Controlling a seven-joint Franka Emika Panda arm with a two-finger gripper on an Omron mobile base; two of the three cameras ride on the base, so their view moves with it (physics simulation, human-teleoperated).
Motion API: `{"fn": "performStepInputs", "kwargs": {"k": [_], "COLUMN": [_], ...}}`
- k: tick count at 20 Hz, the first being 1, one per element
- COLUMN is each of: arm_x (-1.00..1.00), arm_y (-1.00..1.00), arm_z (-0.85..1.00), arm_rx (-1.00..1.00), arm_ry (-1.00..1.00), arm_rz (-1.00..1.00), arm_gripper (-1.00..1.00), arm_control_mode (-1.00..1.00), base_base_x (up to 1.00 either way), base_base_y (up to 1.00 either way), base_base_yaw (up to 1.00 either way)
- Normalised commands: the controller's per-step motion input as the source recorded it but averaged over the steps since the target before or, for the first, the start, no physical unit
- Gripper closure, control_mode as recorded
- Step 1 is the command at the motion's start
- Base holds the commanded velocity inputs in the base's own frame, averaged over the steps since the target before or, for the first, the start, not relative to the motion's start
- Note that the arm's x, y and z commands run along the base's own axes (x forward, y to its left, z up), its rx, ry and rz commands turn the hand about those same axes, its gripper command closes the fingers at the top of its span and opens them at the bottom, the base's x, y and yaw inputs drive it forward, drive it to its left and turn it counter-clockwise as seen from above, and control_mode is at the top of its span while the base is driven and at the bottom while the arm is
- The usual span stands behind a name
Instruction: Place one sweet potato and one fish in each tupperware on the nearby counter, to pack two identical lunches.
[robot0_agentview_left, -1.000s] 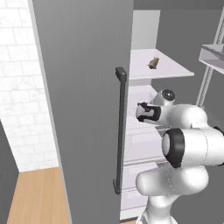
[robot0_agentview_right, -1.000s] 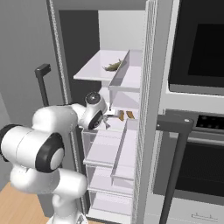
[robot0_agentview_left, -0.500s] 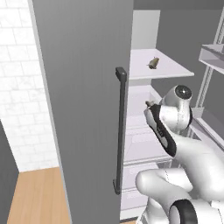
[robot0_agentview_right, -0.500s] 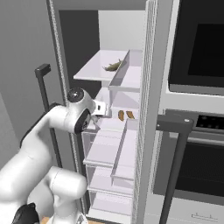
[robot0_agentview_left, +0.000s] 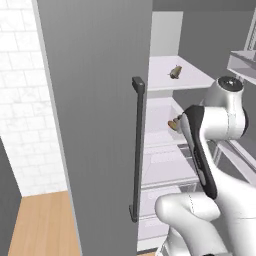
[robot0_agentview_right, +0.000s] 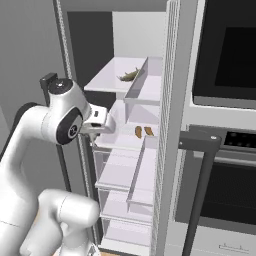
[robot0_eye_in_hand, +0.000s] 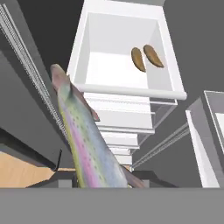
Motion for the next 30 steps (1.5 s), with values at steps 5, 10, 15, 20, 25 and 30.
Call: {"fn": "performStepInputs", "kwargs": {"k": [5, 10, 15, 20, 25, 30], "arm_x": [-0.6, 0.0, 0.0, 0.0, 0.0, 0.0], "arm_y": [0.06, 0.0, 0.0, 0.0, 0.0, 0.0], "arm_z": [0.17, 0.0, 0.0, 0.0, 0.0, 0.0], "arm_rx": [0.0, 0.0, 0.0, 0.0, 0.0, 0.0], "arm_ry": [0.05, 0.0, 0.0, 0.0, 0.0, 0.0], "arm_rz": [0.0, 0.0, 0.0, 0.0, 0.0, 0.0], "arm_gripper": [1.0, 1.0, 1.0, 1.0, 1.0, 1.0], "arm_control_mode": [1.0, 1.0, 1.0, 1.0, 1.0, 1.0], "base_base_x": [-0.4, -1.0, -0.98, -0.36, 0.38, 1.0], "base_base_y": [0.02, -0.01, -0.04, -0.12, -0.99, -1.0], "base_base_yaw": [0.0, 0.04, -0.59, -0.92, -0.64, -0.27]}}
